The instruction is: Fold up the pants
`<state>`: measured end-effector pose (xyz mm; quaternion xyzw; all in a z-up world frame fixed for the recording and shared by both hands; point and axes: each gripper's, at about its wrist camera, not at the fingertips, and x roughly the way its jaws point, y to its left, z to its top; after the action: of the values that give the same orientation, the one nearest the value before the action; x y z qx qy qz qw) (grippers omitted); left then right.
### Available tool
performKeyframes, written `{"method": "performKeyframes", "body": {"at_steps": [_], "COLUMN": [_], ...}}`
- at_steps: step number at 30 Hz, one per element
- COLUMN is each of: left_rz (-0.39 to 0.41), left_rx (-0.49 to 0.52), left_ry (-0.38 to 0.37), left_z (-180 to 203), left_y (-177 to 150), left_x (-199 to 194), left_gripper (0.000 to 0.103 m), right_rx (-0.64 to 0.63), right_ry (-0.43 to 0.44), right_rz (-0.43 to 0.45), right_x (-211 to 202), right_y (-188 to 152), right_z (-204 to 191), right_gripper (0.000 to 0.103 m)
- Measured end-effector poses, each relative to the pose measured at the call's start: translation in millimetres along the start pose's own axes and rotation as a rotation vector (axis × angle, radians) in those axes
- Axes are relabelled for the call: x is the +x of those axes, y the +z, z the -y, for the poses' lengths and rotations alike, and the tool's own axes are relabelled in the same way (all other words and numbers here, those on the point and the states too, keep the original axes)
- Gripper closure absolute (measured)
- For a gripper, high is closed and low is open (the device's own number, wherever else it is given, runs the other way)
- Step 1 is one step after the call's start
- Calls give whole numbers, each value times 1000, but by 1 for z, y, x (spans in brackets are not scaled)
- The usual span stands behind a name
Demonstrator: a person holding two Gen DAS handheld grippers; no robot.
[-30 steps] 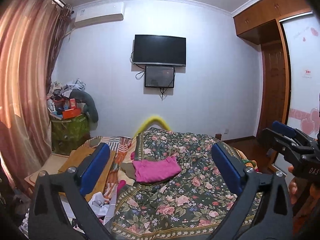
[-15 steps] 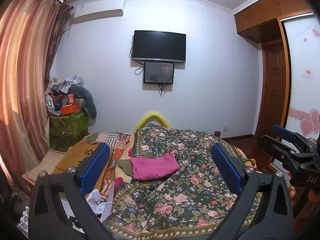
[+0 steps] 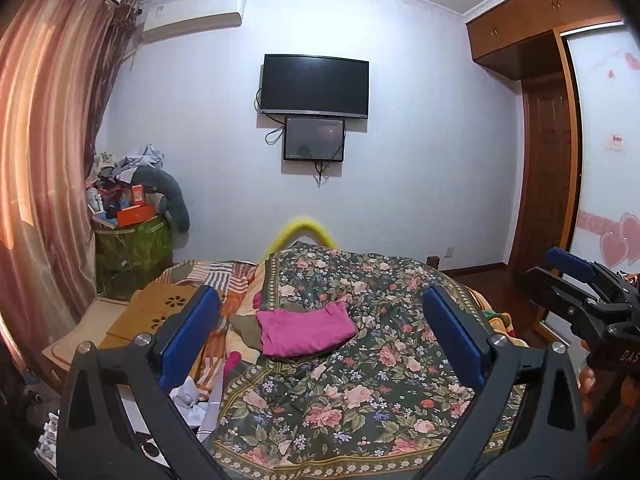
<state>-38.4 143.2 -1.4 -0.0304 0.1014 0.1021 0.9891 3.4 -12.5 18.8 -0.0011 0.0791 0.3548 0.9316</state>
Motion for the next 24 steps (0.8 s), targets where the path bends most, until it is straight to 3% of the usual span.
{"method": "performKeyframes", "body": {"at_steps": [24], "left_rz": [-20], "left_rx": [38], "left_ry": [-38], "left_z": [6], "left_y": [-1], "left_x": [6], "left_gripper": [0], "right_rx": [20], "right_ry": [-1], "right_rz": [1], "right_x": [-3], "right_y": [1], "right_z": [5], "right_gripper": [0]}}
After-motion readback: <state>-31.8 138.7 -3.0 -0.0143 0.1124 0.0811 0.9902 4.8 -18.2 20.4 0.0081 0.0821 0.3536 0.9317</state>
